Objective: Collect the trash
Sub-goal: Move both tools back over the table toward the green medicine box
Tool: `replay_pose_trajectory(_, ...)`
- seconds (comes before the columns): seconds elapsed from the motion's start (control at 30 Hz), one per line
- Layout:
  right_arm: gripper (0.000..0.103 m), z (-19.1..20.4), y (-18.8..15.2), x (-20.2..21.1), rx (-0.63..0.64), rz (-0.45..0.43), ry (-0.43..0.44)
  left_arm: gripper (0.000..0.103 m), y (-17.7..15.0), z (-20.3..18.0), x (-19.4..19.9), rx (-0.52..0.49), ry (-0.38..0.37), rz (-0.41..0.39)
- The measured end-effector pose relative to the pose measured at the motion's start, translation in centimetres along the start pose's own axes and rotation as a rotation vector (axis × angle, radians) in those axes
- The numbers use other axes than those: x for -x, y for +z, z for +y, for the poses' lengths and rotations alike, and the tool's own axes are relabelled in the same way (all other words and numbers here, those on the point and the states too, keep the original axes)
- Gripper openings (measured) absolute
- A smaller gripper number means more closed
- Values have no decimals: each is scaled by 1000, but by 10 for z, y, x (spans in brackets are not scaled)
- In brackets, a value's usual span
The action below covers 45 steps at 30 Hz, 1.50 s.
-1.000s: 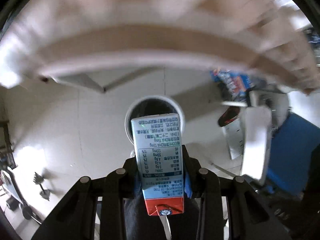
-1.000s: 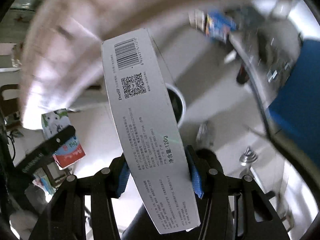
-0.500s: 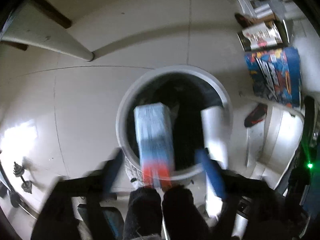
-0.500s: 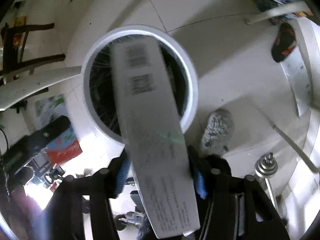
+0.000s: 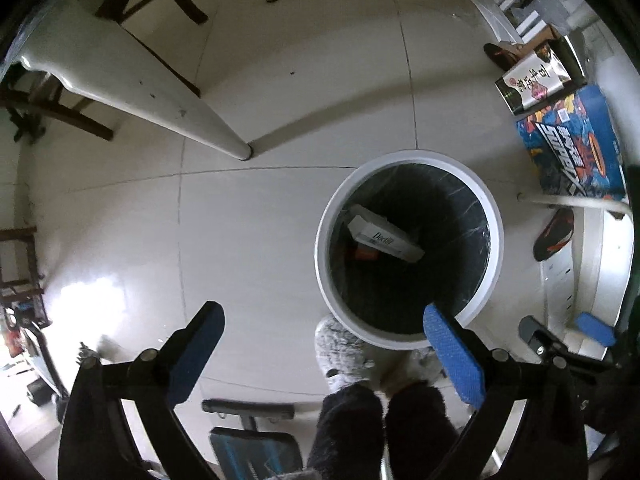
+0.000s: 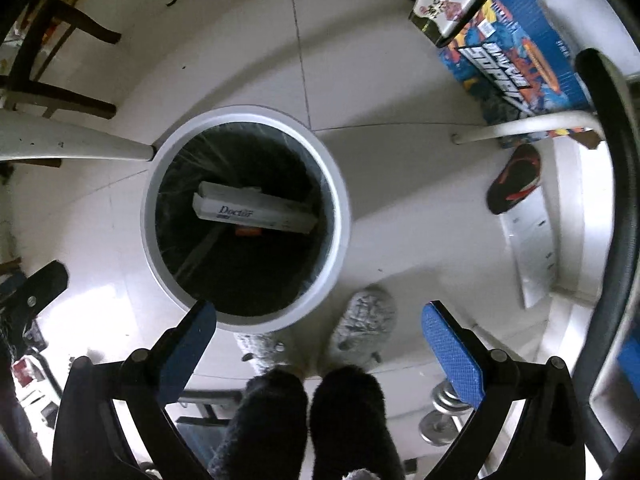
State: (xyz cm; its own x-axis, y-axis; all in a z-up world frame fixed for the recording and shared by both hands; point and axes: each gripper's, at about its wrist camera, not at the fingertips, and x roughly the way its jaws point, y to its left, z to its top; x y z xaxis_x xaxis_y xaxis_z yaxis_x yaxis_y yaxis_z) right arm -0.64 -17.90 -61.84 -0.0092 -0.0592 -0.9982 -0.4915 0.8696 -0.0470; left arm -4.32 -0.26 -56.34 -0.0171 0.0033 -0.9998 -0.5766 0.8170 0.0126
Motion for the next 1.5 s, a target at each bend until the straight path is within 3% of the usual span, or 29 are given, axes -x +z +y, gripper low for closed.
replay_pose_trajectory(0.23, 103, -9, -15, 27, 8, -17, -39, 102, -10, -1, 34, -9, -2, -15)
replay_pose_trajectory(0.47, 103, -6, -26, 89, 23, -57, -35, 102, -22, 4, 86, -3, -19, -34)
replay_pose_trajectory(0.8, 103, -2, -59, 223, 6, -72, 21, 102, -46, 24, 205, 7, -24, -56)
replay_pose_trajectory(0.97, 103, -6, -60, 307, -60, -104, 83, 102, -35, 27, 277, 11, -20, -148)
replay_pose_trajectory(1.13, 103, -31, -19, 401, -167, -200, 110, 102, 5, 8, 324, 13, -12, -226)
replay_pose_trajectory(1.23, 103, -61, 28, 447, -229, -264, 86, 102, 38, -10, 335, 17, -7, -251)
replay_pose_trajectory(1.5, 103, -126, 188, 480, -292, -281, 22, 102, 133, -68, 325, 30, 58, -188)
